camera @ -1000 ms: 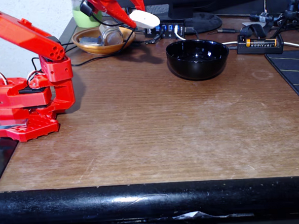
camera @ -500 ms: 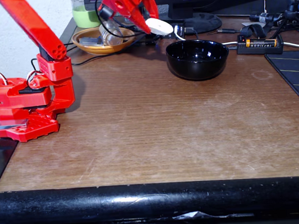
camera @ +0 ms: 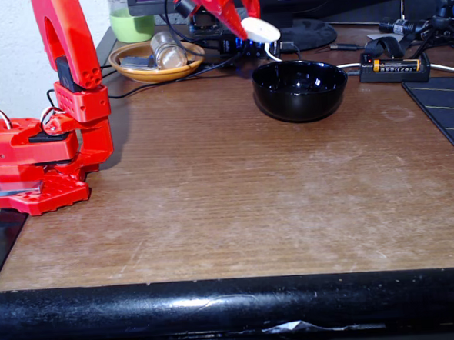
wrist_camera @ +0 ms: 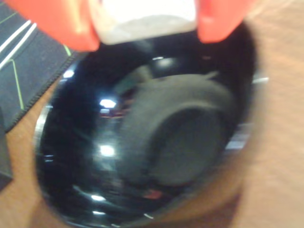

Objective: Ramasse la gomme et mets-la dans le bol.

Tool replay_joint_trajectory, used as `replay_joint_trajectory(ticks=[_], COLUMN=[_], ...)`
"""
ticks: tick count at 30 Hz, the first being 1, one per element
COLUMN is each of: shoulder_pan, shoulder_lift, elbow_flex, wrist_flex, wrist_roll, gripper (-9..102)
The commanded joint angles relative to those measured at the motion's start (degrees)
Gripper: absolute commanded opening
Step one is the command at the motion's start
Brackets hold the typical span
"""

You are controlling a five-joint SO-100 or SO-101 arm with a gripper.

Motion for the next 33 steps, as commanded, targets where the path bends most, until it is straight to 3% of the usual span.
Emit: replay_joint_trajectory(ticks=[1,9,23,33], shoulder_pan=[1.23,6.59,3.78,8.44], shoulder_lift=[-1.93,-6.68,-12.22,-16.35], elbow_flex=[-9.05,-8.61,-15.38,-14.33], wrist_flex=[0.79,-3.08,-2.9,-5.98], wrist_roll=[2.29,1.23,2.02,0.97], gripper=[-6,-6,-6,-6])
